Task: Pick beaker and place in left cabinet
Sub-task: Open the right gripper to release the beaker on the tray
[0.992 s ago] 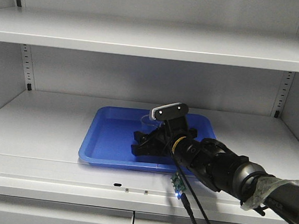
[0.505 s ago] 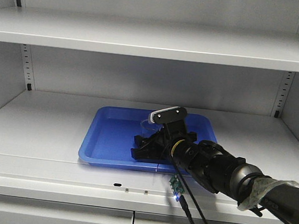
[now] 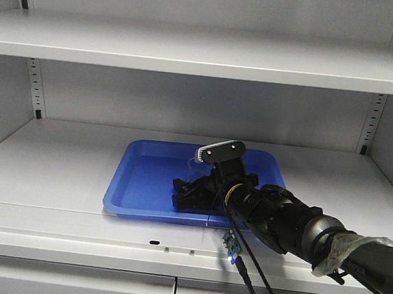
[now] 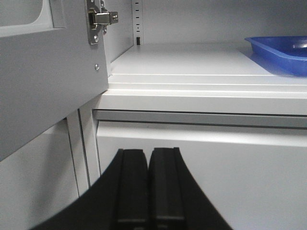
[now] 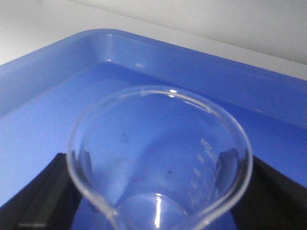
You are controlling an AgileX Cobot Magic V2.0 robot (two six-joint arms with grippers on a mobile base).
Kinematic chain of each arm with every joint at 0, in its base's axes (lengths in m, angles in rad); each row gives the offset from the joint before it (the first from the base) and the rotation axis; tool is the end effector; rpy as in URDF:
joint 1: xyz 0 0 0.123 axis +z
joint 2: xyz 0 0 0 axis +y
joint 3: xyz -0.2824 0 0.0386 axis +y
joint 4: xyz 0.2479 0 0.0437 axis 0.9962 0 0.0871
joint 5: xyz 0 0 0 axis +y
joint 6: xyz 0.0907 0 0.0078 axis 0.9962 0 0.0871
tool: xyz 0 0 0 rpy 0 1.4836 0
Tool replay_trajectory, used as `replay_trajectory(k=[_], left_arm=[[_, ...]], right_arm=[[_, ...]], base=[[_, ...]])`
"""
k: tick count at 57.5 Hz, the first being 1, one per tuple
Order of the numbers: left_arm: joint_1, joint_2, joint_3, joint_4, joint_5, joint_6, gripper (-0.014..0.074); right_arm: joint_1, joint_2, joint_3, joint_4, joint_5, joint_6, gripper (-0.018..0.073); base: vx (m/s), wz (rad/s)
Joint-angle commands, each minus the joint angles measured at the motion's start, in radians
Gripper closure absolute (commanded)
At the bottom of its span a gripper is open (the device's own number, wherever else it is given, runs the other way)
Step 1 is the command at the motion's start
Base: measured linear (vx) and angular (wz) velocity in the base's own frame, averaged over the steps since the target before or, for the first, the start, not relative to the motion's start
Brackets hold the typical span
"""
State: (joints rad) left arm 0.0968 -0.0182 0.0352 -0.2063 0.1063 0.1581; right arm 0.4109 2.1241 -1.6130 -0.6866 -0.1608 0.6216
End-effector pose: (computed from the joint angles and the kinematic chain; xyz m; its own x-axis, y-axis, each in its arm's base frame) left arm 0.0564 0.0035 0.1927 -0.0301 -0.0502 -0.9983 -0.0765 0.9959 -0.0478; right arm 0.4596 0.2103 0.2331 -0.2412 -0.1687 -0.9557 -0.5013 0.8649 -0.0262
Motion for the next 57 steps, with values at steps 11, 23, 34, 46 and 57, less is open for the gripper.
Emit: replay_trajectory(k=[11,23,34,46,57], left_arm=[[-0.003,-0.010,-0.018,-0.005,-0.088,-0.002,0.0603],[-0.003,-0.010,-0.018,-0.005,-0.088,-0.002,0.0603],[-0.003,-0.010,-0.018,-0.005,-0.088,-0.002,0.0603],[-0.003,-0.010,-0.018,-0.005,-0.088,-0.002,0.0603],[-0.003,-0.010,-0.018,-0.005,-0.088,-0.002,0.0603]], right_arm=[[-0.003,-0.108,-0.038,0.000,0.041,0.071,-0.0071],[-0.002,-0.144,-0.038,0.000,0.057,0.101,-0.0071],[-0.002,-0.153,-0.038,0.000,0.072,0.158,-0.0064],[0.008,-0.171,-0.038,0.000,0.074,0.173,-0.0051],[0.031,-0.197,-0.038,-0.004,0.082,0.173,-0.0030]], base=[[0.00,0.00],[0.00,0.00],[0.00,0.00],[0.00,0.00],[0.00,0.00]])
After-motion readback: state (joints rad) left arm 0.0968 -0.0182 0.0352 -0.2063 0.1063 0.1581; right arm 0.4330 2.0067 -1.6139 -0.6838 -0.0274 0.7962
